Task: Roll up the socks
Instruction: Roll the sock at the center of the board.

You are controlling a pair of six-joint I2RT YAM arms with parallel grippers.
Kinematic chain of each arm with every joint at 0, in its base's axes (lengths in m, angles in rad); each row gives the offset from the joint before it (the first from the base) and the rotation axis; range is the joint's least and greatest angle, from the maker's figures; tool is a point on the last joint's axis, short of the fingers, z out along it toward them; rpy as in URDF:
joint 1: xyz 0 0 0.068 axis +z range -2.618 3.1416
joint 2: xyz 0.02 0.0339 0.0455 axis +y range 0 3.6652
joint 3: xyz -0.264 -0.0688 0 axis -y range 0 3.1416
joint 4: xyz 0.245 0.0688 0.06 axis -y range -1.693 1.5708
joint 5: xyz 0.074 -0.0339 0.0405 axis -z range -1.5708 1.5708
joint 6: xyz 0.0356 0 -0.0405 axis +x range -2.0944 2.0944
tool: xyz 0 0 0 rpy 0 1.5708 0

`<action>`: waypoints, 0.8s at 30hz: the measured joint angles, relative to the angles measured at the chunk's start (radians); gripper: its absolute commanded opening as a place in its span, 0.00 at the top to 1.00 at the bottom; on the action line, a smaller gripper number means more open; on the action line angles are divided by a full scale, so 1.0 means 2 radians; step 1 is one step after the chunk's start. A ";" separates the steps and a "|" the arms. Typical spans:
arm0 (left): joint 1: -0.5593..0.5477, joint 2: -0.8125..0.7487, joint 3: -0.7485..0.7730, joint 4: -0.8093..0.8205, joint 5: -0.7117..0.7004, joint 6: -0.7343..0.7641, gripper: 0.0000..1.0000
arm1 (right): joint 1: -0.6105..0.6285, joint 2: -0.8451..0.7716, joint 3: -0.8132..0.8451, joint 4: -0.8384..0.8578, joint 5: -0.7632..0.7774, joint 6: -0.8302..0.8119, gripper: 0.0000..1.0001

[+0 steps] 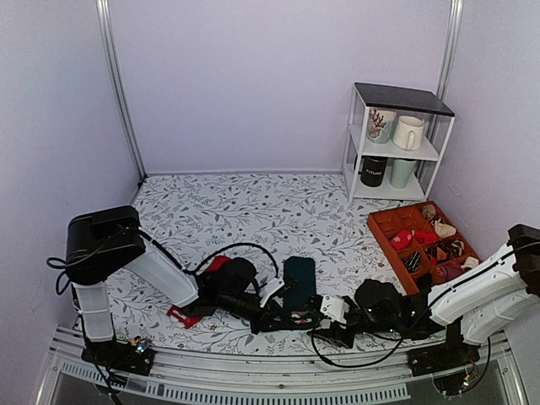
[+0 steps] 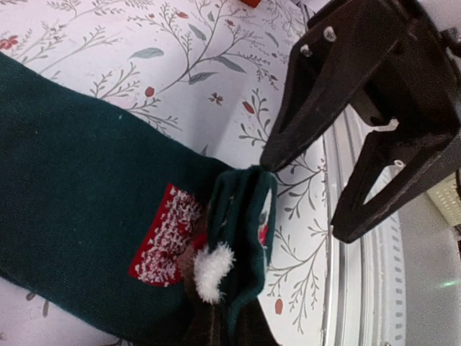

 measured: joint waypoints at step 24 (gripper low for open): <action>0.001 0.000 -0.001 0.002 0.003 -0.001 0.98 | 0.003 0.118 0.050 0.034 0.039 -0.035 0.84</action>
